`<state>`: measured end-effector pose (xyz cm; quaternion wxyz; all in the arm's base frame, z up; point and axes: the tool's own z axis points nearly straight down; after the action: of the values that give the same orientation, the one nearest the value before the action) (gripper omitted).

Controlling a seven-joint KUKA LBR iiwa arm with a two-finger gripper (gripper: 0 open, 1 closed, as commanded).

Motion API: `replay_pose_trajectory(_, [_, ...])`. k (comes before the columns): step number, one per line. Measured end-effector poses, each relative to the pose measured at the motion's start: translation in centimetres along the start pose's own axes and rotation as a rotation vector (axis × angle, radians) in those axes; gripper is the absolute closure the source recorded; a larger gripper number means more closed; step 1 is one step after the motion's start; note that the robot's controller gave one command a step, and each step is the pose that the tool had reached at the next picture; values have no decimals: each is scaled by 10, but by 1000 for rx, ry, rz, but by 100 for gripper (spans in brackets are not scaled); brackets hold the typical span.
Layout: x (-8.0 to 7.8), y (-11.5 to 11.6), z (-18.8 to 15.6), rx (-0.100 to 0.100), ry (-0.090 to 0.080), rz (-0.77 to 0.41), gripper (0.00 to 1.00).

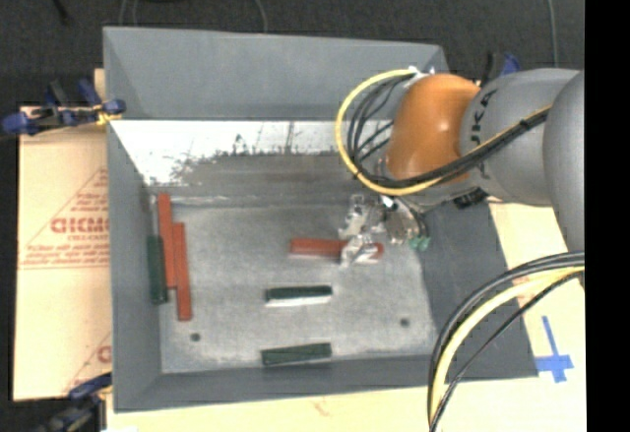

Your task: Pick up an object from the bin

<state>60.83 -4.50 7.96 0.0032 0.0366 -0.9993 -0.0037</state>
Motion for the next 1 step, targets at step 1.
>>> replay_pose_trajectory(1, [0, 0, 0, 0, -1, 0, 100])
